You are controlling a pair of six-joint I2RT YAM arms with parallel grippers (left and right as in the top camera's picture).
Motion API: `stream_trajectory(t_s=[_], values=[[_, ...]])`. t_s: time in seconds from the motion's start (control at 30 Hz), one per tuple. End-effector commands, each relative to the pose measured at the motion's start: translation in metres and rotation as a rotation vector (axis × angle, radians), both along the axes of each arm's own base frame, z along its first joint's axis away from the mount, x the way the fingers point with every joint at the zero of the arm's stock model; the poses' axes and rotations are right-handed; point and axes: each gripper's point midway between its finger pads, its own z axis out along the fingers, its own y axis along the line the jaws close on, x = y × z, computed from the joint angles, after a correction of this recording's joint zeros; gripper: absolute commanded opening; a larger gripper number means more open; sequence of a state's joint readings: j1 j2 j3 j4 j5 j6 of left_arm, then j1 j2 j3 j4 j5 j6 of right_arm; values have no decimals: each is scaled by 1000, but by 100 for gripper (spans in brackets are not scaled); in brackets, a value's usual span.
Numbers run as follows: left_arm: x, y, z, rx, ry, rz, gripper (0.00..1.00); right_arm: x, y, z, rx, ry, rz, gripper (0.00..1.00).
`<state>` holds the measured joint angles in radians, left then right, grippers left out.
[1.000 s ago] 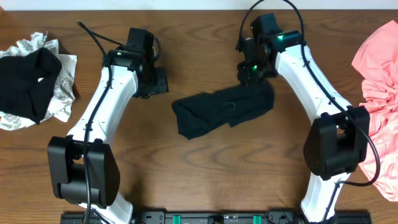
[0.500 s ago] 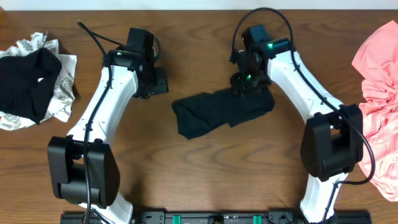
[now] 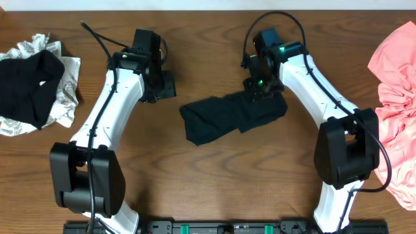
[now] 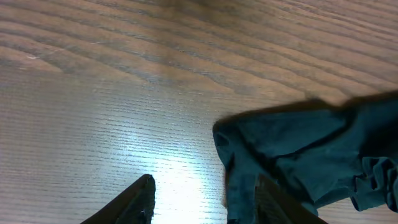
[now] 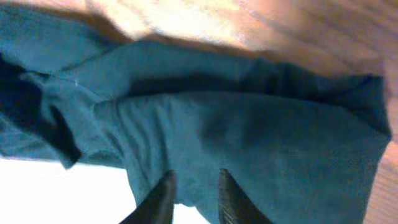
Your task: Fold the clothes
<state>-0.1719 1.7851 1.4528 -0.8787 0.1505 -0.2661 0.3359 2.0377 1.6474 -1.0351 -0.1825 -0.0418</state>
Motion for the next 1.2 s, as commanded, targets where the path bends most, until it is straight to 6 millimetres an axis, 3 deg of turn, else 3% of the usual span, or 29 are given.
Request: stream_trajectory(t_s=[0.0, 0.27, 0.4, 0.53, 0.7, 0.8, 0.87, 0.93, 1.07, 1.17], values=[[2, 1, 3, -2, -7, 12, 52, -3, -8, -13, -36, -7, -6, 17], [2, 1, 3, -2, -7, 12, 52, -15, -12, -62, -33, -16, -7, 16], [2, 1, 3, -2, -7, 12, 52, -18, -11, -74, -29, -27, -2, 17], [2, 1, 5, -1, -11, 13, 51, -8, -8, -66, -16, -63, -3, 25], [1, 2, 12, -3, -29, 14, 52, 10, -1, -33, 3, -117, -4, 35], [-9, 4, 9, -4, 18, 47, 75, 14, 4, -16, 26, -115, -2, 40], [-15, 5, 6, 1, 46, 50, 83, 12, 13, -9, 68, -101, 9, 41], [-19, 6, 4, 5, 66, 51, 83, 8, 22, -5, 119, -84, 23, 44], [-25, 6, -1, 7, 89, 57, 83, 0, 32, -8, 140, -63, 45, 41], [-28, 7, -5, 8, 103, 65, 83, -6, 37, -13, 135, -52, 61, 28]])
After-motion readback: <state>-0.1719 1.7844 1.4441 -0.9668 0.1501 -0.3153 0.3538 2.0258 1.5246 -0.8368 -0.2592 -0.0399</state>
